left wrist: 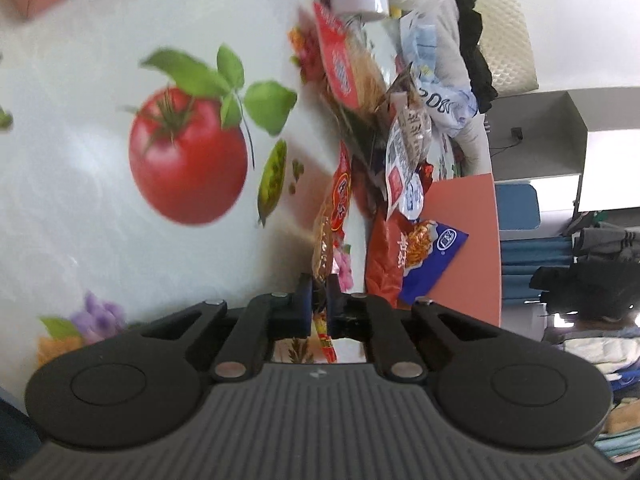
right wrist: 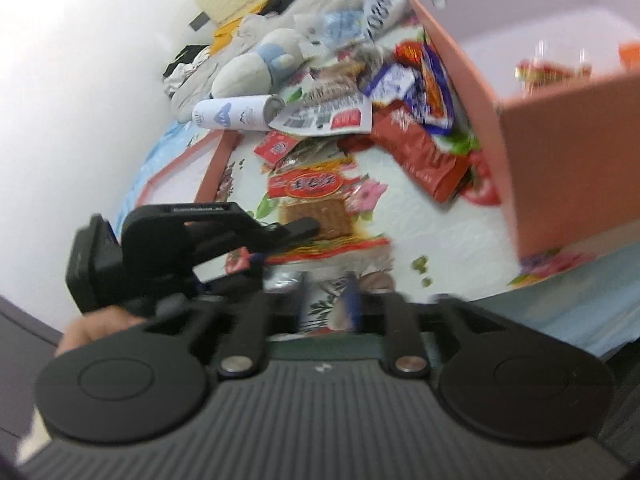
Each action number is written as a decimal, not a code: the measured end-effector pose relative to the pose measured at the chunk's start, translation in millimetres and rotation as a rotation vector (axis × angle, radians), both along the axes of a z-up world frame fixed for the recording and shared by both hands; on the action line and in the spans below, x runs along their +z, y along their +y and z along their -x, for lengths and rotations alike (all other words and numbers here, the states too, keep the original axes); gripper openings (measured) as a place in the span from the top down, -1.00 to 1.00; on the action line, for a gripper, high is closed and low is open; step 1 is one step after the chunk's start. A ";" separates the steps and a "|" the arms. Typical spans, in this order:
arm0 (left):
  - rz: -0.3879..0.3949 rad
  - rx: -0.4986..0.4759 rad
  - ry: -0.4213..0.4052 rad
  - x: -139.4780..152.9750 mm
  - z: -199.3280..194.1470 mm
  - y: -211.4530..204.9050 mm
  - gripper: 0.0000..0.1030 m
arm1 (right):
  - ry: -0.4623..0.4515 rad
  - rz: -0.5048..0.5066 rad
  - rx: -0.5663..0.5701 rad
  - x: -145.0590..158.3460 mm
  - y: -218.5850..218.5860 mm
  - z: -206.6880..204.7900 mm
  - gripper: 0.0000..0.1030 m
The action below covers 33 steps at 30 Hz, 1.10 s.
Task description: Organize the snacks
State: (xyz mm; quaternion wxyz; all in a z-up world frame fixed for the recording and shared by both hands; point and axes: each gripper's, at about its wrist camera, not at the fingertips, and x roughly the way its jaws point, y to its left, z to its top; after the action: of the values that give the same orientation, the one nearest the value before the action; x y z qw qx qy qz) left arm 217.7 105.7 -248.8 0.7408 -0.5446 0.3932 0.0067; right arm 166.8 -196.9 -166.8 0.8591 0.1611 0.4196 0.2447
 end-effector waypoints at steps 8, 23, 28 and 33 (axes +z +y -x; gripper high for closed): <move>-0.120 -0.039 -0.028 10.6 10.1 8.3 0.86 | -0.203 0.267 -0.044 14.3 25.4 -17.1 -0.07; -0.206 -0.082 -0.051 18.5 22.6 12.7 0.86 | -0.267 0.575 -0.073 -6.9 87.6 -88.4 -0.02; -0.220 -0.091 -0.053 20.2 25.5 13.4 0.86 | -0.246 0.630 -0.088 -24.1 91.1 -110.1 -0.01; -0.240 -0.096 -0.054 23.1 29.0 14.8 0.86 | -0.232 0.659 -0.066 -31.0 88.1 -111.1 0.04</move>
State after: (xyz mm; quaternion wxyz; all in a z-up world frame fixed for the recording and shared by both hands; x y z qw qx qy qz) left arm 188.6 120.5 -225.7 0.8105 -0.4324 0.3950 0.0035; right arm 277.9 -108.8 -197.8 0.9144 -0.1402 0.3701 0.0851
